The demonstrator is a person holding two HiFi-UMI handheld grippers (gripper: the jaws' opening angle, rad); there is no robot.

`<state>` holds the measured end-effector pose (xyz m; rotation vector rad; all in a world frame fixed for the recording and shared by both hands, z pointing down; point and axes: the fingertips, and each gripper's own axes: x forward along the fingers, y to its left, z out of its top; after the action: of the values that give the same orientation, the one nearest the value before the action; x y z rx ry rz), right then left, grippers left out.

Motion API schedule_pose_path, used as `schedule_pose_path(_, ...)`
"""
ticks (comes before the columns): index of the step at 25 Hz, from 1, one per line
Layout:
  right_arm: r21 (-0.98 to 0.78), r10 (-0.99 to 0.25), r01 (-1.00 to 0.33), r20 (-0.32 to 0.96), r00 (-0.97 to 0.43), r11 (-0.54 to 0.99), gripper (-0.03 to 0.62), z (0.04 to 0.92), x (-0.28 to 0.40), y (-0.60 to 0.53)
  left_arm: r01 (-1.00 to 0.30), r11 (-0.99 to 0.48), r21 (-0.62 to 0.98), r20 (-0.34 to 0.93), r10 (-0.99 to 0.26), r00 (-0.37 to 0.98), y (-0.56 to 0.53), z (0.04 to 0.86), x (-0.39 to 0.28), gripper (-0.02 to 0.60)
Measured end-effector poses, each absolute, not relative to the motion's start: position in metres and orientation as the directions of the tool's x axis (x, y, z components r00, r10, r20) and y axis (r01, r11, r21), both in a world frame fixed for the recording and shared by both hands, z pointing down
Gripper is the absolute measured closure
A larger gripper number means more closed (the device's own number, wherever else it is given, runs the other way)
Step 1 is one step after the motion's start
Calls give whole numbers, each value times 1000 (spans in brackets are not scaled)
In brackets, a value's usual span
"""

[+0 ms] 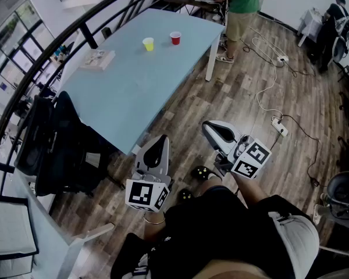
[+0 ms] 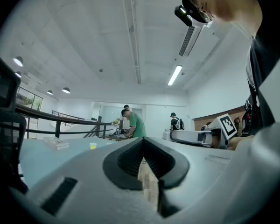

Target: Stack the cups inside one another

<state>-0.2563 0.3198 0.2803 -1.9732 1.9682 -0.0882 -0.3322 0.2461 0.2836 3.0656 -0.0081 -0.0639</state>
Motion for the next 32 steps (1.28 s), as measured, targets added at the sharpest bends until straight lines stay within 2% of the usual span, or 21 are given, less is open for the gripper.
schedule_pose_path(13,-362,-978,-932,-199,67,10,586,288,-257,319,-9,-996,88,-35,-13,999,241,288,-337,597)
schedule_pose_path(26,-312,-978,-945,-145,151,-99,591,291,-247,341,83,-989,124,-44,78,996,253,293,-313,597)
schedule_pose_path(32,-336,-975,-936,-148,166,-108,591,292,-238,337,80,-989,122,-36,76,996,243,294,-305,597)
